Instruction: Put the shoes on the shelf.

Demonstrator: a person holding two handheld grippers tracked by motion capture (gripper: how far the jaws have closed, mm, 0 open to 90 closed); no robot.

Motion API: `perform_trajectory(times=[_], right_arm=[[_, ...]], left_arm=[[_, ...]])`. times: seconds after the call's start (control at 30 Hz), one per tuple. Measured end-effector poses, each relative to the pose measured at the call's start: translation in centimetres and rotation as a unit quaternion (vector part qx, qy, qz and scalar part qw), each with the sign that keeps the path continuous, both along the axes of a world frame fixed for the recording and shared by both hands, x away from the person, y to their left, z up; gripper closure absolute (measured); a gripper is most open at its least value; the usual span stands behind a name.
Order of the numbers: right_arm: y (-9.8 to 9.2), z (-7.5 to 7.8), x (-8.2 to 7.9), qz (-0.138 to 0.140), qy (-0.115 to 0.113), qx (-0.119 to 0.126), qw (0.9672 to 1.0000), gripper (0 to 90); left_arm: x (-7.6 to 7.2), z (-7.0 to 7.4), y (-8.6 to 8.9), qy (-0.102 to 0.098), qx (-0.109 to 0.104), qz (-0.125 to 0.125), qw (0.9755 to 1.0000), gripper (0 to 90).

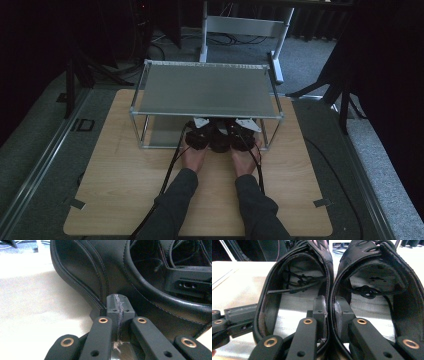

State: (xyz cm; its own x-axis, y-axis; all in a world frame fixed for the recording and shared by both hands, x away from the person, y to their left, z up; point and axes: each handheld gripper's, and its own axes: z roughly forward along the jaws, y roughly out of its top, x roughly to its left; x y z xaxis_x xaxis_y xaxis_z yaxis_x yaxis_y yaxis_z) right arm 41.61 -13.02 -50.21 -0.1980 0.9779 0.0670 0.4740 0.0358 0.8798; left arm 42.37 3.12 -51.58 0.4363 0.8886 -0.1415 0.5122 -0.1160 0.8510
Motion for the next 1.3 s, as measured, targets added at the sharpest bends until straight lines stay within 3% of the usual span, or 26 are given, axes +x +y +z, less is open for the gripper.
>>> perform_trajectory(times=[0.37, 0.7, 0.83, 0.87, 0.9, 1.13, 1.3], right_arm=[[-0.3, 0.1, 0.5, -0.004, 0.009, 0.010, 0.9999, 79.8], [-0.1, 0.0, 0.6, -0.012, 0.001, 0.009, 0.9999, 79.2], [0.0, -0.2, 0.9, -0.018, -0.015, 0.014, 0.9996, 76.9], [0.1, -0.3, 0.9, -0.021, -0.027, 0.015, 0.9993, 75.6], [0.0, -0.3, 1.0, -0.019, -0.031, 0.017, 0.9992, 72.9], [0.2, -0.6, 0.9, 0.030, -0.058, 0.015, 0.9978, 52.0], [-0.5, -0.2, 0.3, 0.037, -0.058, 0.039, 0.9968, 50.6]], left_arm=[[0.2, -0.3, -0.1, -0.011, 0.007, -0.006, 0.9999, 90.0], [0.6, -0.5, -0.3, -0.018, 0.021, -0.004, 0.9996, 90.0], [0.9, -0.9, -0.4, -0.020, 0.036, -0.004, 0.9992, 90.0], [0.8, -1.0, -0.6, -0.014, 0.036, 0.013, 0.9992, 90.0], [1.0, -1.2, -0.4, -0.015, 0.044, -0.004, 0.9989, 90.0], [1.2, -1.9, 0.2, -0.009, 0.052, -0.007, 0.9986, 89.3], [1.4, -2.0, 0.3, -0.006, 0.052, -0.010, 0.9986, 86.7]])
